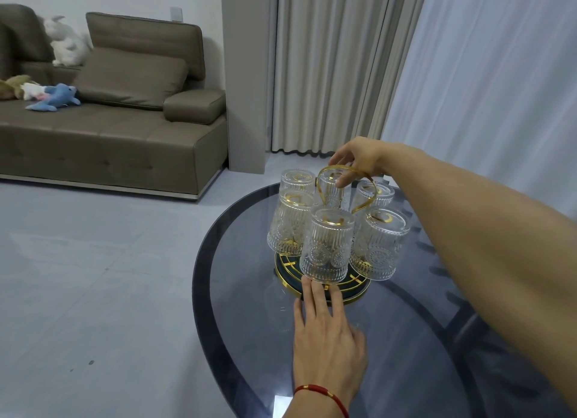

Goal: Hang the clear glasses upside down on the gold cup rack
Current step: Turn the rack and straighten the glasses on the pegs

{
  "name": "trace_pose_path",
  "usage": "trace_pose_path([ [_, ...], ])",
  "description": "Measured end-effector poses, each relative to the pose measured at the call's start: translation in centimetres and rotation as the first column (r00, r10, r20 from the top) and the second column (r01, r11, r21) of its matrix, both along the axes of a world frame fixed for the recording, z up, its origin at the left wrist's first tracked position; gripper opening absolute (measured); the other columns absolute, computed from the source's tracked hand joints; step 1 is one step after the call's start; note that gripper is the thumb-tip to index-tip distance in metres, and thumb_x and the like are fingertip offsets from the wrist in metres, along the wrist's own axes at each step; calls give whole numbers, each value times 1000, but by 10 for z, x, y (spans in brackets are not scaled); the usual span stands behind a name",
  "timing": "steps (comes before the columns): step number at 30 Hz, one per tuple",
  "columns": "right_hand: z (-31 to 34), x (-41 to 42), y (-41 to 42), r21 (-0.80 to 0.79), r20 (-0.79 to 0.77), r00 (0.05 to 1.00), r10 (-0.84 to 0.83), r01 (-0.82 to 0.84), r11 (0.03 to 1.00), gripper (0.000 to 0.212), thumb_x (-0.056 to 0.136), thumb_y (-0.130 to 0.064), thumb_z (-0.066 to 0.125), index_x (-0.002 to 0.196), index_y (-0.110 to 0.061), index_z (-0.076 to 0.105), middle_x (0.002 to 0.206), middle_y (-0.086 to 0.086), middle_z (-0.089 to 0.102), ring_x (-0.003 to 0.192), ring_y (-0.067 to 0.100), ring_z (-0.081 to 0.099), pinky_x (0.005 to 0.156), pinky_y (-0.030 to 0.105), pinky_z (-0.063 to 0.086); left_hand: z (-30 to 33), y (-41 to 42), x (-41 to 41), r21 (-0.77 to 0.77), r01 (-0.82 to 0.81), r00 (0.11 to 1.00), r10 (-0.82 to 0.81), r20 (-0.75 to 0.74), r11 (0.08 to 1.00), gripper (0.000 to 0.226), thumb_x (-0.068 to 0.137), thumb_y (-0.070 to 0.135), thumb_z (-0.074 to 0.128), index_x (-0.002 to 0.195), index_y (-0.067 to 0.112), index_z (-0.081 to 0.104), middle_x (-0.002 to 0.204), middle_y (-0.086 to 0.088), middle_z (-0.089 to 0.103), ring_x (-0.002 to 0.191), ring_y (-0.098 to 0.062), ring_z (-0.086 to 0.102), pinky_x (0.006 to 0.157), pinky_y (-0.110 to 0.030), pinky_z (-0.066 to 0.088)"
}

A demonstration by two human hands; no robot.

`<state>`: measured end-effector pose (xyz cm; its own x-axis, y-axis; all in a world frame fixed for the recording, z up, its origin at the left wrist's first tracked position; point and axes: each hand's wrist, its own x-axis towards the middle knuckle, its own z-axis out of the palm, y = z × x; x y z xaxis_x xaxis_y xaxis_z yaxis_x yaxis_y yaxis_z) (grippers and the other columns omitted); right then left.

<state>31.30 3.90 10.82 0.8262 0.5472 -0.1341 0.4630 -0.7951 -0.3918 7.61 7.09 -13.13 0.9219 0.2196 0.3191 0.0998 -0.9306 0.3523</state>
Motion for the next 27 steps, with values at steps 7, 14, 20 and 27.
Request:
trace_pose_path([
  [7,-1,4,-3,10,8,1000,25,-25,1000,72,80,-16,84,145,-8,55,140,11,63,119,32,64,100,46,57,2,0,-1,4,-11,1000,11,9,1000,72,86,36,46,152,8,35,159,-26,29,149,-41,19,116,-58,31],
  [14,-7,11,-6,28,48,999,-7,6,1000,66,80,-23,85,140,-11,58,135,9,65,125,32,60,96,36,48,2,-1,-2,15,-23,999,23,37,1000,72,84,34,50,150,7,39,157,-27,33,148,-41,24,114,-58,35],
  [20,-9,15,-8,52,44,999,-25,23,998,72,76,-25,87,140,-11,58,133,7,66,116,28,62,97,37,51,1,-1,-2,16,-15,999,15,39,1000,72,87,34,47,152,7,33,160,-26,26,150,-41,16,117,-57,28],
  [27,-11,18,-9,70,45,999,-23,20,997,76,75,-26,89,141,-10,57,131,7,65,112,25,61,79,25,47,2,0,-2,11,-1,1000,0,21,1000,72,90,35,38,155,8,25,163,-25,17,152,-40,6,120,-58,22],
])
